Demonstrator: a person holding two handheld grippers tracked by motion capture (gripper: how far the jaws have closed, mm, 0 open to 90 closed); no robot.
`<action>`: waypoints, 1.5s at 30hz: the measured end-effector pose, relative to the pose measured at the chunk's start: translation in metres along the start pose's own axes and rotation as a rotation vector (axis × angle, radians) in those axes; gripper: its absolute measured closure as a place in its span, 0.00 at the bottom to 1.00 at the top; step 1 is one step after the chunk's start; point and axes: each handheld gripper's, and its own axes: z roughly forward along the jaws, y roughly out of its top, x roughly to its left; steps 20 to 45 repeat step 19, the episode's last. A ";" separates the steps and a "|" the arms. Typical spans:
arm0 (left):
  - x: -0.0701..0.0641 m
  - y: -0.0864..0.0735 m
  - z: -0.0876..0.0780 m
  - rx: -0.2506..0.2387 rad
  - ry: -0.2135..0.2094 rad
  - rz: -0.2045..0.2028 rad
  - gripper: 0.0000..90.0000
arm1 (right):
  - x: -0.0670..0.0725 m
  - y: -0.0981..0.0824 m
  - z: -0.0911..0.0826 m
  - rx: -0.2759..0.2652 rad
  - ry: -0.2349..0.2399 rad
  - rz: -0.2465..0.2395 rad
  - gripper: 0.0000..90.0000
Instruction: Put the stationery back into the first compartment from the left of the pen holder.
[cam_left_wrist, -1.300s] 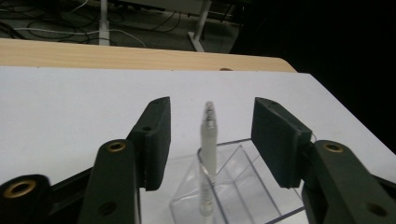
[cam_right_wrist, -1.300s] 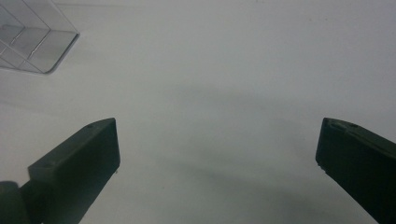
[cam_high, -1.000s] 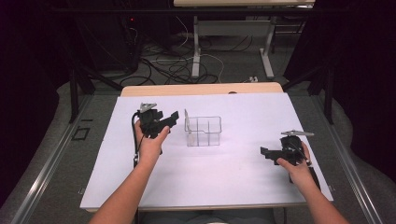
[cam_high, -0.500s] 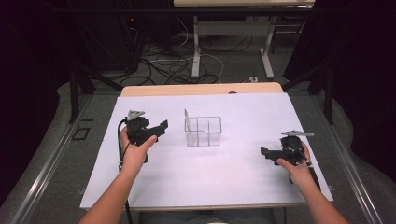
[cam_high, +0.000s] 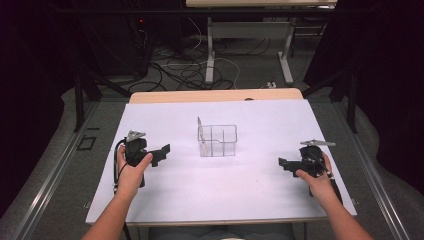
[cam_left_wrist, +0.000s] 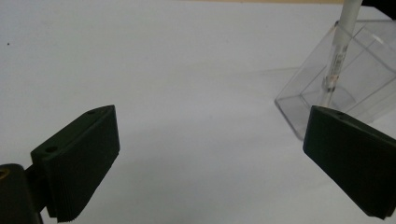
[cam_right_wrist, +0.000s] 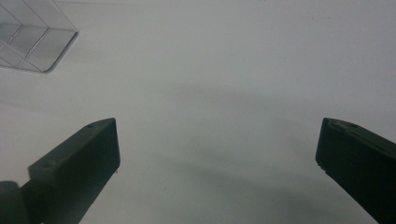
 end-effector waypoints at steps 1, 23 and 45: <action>0.002 -0.003 -0.001 0.008 0.007 0.005 0.04 | 0.000 0.000 0.000 0.001 -0.001 -0.003 0.00; 0.029 -0.026 -0.006 0.027 0.024 0.066 0.13 | 0.000 0.000 0.000 -0.003 0.004 -0.004 0.00; 0.029 -0.026 -0.006 0.027 0.024 0.066 0.13 | 0.000 0.000 0.000 -0.003 0.004 -0.004 0.00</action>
